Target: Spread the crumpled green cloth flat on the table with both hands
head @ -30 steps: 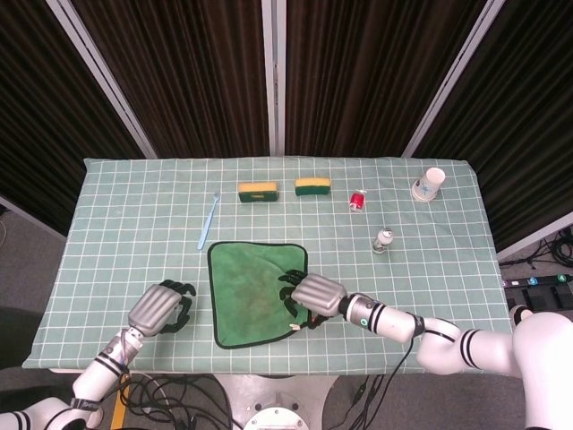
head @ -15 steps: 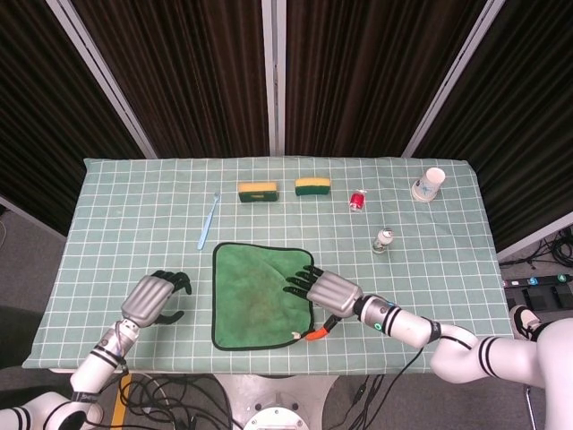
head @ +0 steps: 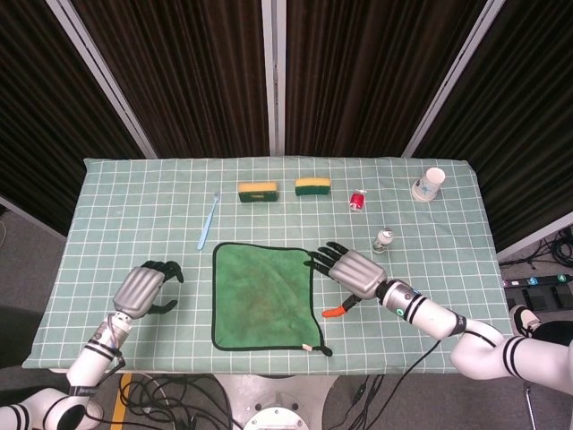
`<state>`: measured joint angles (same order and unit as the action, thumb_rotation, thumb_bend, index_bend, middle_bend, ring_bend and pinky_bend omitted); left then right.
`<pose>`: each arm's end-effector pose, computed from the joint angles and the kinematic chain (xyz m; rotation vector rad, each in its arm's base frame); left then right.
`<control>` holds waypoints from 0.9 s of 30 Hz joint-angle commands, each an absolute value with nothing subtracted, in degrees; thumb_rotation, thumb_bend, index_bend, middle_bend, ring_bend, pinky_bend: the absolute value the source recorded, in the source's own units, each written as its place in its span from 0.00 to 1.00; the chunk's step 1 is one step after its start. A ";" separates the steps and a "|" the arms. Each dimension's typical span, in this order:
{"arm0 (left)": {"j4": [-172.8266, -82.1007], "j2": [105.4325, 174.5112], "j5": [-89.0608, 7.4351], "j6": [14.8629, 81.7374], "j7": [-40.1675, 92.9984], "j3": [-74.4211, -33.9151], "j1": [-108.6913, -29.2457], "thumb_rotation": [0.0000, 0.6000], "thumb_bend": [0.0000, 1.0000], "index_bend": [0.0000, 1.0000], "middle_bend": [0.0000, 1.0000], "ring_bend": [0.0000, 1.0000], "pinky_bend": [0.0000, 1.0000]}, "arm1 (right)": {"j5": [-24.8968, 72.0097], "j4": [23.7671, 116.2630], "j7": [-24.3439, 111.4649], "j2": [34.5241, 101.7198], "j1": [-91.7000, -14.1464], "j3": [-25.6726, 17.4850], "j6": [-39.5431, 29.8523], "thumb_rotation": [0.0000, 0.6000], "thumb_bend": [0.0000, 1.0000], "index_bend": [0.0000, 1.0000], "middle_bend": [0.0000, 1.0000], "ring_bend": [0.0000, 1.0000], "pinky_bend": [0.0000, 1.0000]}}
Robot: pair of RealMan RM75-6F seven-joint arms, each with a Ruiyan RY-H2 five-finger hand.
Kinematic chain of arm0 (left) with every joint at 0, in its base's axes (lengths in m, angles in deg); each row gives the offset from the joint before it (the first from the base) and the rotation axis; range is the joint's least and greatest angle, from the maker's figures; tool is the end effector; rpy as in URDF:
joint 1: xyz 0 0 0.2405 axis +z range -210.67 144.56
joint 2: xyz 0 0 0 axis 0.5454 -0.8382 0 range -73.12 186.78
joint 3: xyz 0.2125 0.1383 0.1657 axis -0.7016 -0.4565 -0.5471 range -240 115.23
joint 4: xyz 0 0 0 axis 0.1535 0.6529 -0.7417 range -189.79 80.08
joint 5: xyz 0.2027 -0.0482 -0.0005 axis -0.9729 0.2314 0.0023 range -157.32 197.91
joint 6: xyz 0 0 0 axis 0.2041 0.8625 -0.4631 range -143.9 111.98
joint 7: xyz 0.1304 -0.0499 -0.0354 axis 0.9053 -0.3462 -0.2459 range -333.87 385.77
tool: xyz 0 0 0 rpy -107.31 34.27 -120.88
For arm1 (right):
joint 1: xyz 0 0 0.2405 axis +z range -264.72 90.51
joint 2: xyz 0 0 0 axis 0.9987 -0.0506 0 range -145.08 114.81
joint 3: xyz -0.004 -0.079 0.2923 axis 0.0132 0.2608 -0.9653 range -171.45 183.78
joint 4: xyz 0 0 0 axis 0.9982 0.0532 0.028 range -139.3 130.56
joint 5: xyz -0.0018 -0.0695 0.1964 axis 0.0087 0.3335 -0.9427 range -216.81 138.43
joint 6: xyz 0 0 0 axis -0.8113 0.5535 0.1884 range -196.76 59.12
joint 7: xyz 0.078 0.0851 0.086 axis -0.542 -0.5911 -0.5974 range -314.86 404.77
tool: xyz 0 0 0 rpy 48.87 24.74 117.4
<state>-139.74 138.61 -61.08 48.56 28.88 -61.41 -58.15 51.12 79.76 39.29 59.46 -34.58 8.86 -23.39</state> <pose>-0.2884 0.2821 0.0275 -1.7806 -1.0736 -0.9393 -0.1766 -0.3748 0.0281 2.3764 -0.7304 0.8040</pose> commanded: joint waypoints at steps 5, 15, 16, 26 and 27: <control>-140.27 138.83 -61.02 48.90 29.34 -61.02 -58.12 1.00 0.28 0.47 0.40 0.36 0.32 | 38.45 73.51 44.78 66.04 -33.50 3.24 -29.57 0.64 0.04 0.32 0.04 0.00 0.00; -140.92 138.26 -59.94 49.80 29.01 -60.70 -57.09 1.00 0.28 0.47 0.40 0.36 0.32 | 21.35 57.09 56.73 82.43 -26.61 -1.97 -37.24 0.65 0.11 0.39 0.06 0.00 0.00; -140.89 138.16 -59.80 49.78 28.90 -60.70 -56.99 1.00 0.28 0.47 0.40 0.36 0.32 | 20.29 55.80 57.48 83.44 -26.15 -2.20 -37.51 0.65 0.11 0.39 0.06 0.00 0.00; -141.00 137.59 -58.93 49.11 27.42 -60.85 -56.38 1.00 0.28 0.47 0.40 0.36 0.32 | 12.92 45.57 65.27 90.72 -23.15 -2.41 -38.59 0.65 0.14 0.39 0.06 0.00 0.00; -141.06 137.55 -58.91 49.08 27.29 -60.81 -56.36 1.00 0.28 0.47 0.40 0.36 0.32 | 12.08 44.96 65.59 91.22 -22.99 -2.62 -38.95 0.65 0.15 0.39 0.06 0.00 0.00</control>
<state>-141.03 137.57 -58.92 49.10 27.34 -60.83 -56.38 12.94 45.70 64.99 90.50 -23.43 -2.47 -38.52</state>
